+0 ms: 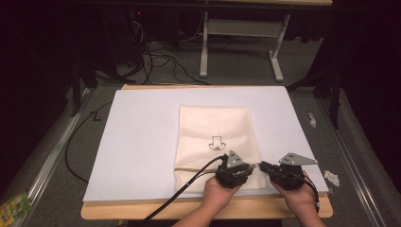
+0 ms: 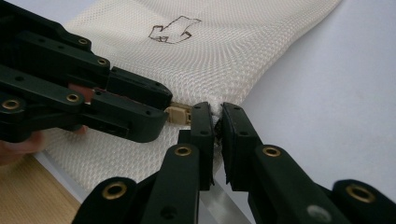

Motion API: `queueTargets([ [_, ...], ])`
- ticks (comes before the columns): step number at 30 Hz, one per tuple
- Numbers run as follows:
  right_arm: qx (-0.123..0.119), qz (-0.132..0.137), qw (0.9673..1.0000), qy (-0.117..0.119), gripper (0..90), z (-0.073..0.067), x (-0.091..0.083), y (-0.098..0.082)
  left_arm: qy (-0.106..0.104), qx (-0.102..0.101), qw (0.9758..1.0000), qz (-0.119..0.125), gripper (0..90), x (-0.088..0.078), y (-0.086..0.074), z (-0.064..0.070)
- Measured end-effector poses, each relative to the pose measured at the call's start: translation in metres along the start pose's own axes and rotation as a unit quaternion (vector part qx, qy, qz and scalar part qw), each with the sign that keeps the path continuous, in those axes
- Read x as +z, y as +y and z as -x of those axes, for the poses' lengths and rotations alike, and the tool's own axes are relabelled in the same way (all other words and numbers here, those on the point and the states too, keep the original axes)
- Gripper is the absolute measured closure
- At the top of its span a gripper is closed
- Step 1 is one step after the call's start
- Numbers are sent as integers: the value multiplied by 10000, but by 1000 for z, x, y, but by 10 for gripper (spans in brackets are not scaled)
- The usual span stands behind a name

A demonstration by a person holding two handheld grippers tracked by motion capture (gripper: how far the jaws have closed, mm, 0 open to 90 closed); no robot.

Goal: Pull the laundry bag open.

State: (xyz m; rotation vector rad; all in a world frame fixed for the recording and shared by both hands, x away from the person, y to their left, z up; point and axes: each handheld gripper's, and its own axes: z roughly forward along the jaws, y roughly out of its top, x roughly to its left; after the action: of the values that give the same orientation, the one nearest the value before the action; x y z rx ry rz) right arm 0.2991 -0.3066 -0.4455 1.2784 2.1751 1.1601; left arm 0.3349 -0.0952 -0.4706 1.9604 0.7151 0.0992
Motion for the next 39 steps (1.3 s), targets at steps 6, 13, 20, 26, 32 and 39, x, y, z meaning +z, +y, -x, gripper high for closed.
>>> queueTargets([
  [6, 11, 9, 10000, -7, 850, -1, 0, 1, -4, 132, 9999, 49, 817, 4, 0, 8],
  [13, 30, 18, 10000, -10, 850, 0, 0, 1, 135, 155, 9998, 73, 868, 6, 0, 9],
  [20, 68, 39, 10000, 5, 851, 0, 0, 1, 112, 157, 9998, 109, 872, 8, 0, 8],
  [26, 11, 34, 10000, 22, 853, -2, -1, 1, -13, 81, 10000, 14, 879, 2, 1, 3],
  [32, -40, 57, 10000, -60, 855, -2, -2, 2, 9, 112, 9999, -24, 879, -6, -2, 0],
  [39, 77, 87, 9999, -85, 854, 2, -3, 1, 134, -52, 9998, -107, 878, -17, -8, -14],
])
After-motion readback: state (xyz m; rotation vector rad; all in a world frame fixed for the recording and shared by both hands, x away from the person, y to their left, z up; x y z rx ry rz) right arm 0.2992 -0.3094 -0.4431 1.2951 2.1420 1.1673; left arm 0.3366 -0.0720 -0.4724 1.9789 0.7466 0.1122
